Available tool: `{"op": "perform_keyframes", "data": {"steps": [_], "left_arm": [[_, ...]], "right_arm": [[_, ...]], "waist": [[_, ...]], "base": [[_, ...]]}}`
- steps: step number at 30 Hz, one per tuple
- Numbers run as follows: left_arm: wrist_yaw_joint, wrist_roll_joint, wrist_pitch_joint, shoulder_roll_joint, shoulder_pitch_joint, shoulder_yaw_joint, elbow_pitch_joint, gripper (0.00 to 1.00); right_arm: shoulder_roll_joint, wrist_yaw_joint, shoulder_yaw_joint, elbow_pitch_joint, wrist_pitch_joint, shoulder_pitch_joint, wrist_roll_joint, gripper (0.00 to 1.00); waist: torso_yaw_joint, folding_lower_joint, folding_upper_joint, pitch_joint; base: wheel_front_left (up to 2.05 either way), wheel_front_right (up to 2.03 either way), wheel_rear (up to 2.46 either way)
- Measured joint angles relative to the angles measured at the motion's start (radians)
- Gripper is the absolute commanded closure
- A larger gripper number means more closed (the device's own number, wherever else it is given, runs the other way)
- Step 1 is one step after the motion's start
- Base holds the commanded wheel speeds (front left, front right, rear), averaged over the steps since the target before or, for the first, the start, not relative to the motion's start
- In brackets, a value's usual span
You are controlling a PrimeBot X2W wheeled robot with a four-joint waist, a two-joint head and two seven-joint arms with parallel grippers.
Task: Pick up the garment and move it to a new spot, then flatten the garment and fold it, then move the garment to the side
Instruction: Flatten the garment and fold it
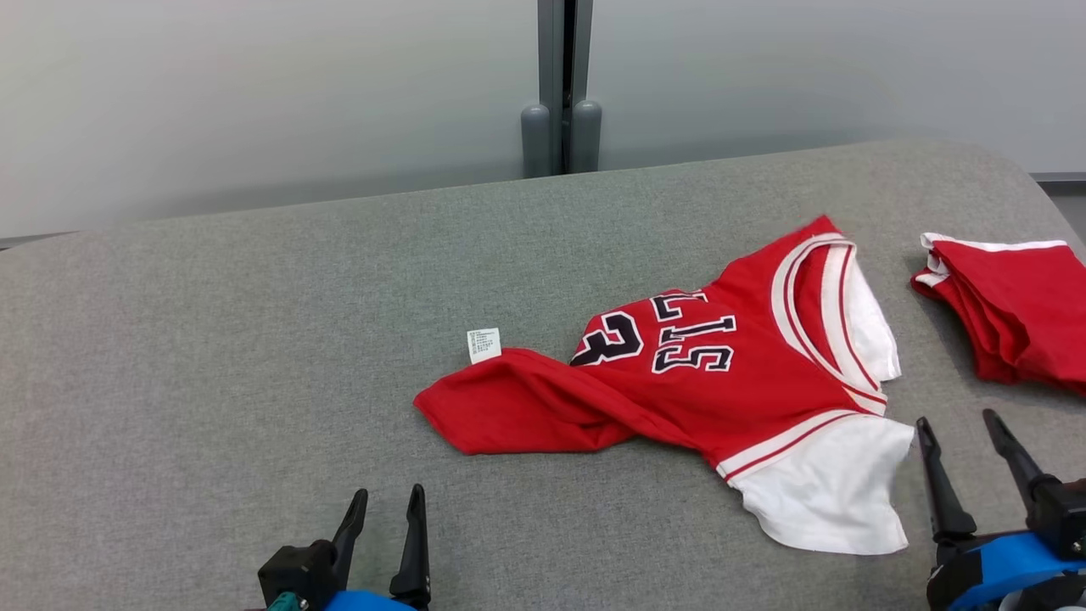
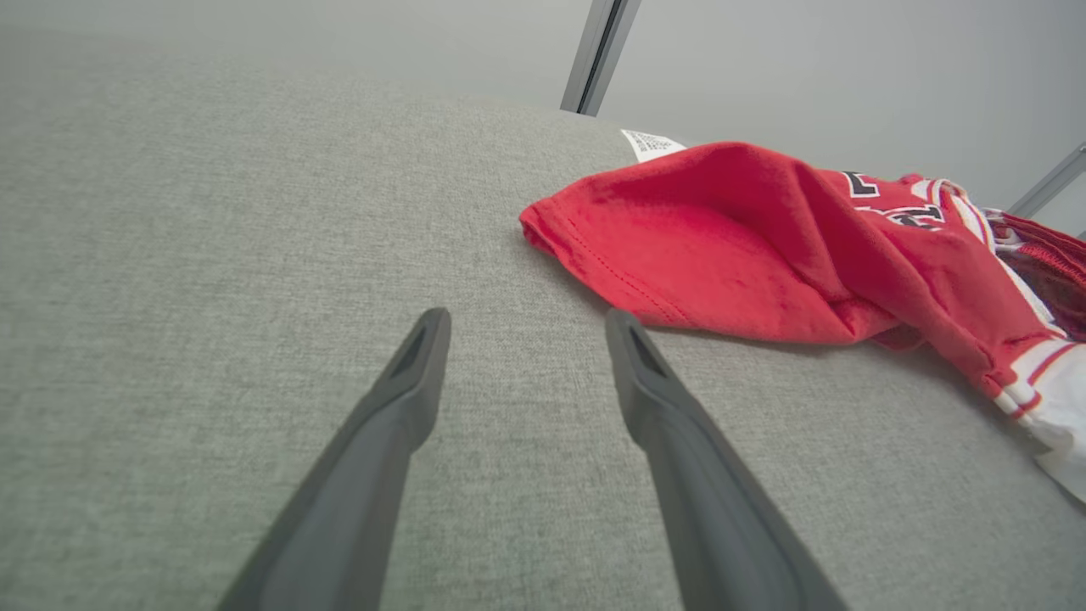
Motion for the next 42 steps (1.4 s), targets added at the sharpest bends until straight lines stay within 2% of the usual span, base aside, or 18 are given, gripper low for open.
{"op": "perform_keyframes", "data": {"steps": [6,12,18,25,30,34,35,36,37,42], "left_arm": [[0.0,-0.006,0.0,0.0,-0.023,-0.009,0.003,0.0],[-0.025,0.039,0.0,0.0,-0.152,-0.022,0.036,0.0],[-0.065,0.101,0.0,0.023,-0.344,-0.065,0.237,0.0],[-0.075,0.139,0.0,0.053,-0.478,-0.139,0.416,0.0],[-0.079,0.046,-0.003,0.04,-0.497,-0.275,0.45,0.0],[-0.08,-0.035,-0.004,0.065,-0.508,-0.363,0.45,0.0],[-0.08,-0.049,-0.004,0.071,-0.51,-0.372,0.451,0.07],[-0.08,-0.062,-0.004,0.075,-0.512,-0.379,0.447,0.65],[-0.08,-0.071,-0.004,0.077,-0.514,-0.382,0.442,1.0],[-0.079,-0.049,-0.002,0.109,-0.527,-0.317,0.35,1.0]], "right_arm": [[0.057,0.0,-0.057,-0.022,0.0,-0.026,-0.032,0.0],[0.1,0.0,-0.007,-0.033,0.0,-0.056,-0.039,0.0],[0.112,0.0,0.056,-0.027,0.0,-0.109,-0.037,0.0],[0.117,0.0,0.095,-0.018,0.0,-0.142,-0.022,0.0],[0.118,0.0,0.106,-0.014,0.0,-0.151,-0.012,0.0],[0.118,0.0,0.103,-0.009,0.0,-0.151,-0.009,0.0],[0.118,0.0,0.102,-0.007,0.0,-0.151,-0.008,0.0],[0.118,0.0,0.103,-0.006,0.0,-0.152,-0.008,0.0],[0.118,0.0,0.105,-0.005,0.0,-0.152,-0.007,0.0],[0.121,0.0,0.111,-0.003,0.0,-0.158,-0.002,0.0]], "waist": [[0.004,0.0,0.0,0.014],[0.01,0.0,0.0,0.049],[0.004,0.0002,0.0,0.104],[-0.012,0.0002,0.0,0.155],[-0.017,0.0002,0.0,0.168],[-0.013,0.0001,0.0,0.169],[-0.011,0.0002,0.0,0.168],[-0.009,0.0002,0.0001,0.168],[-0.006,0.0002,0.0,0.167],[0.01,0.0001,0.0,0.16]], "base": [[0.0,0.0,0.0],[0.0,0.0,0.0],[0.0,0.0,0.0],[0.0,0.0,0.0],[0.0,0.0,0.0],[0.0,0.0,0.0],[0.0,0.0,0.0],[0.0,0.0,0.0],[0.0,0.0,0.0],[0.0,0.0,0.0]]}}
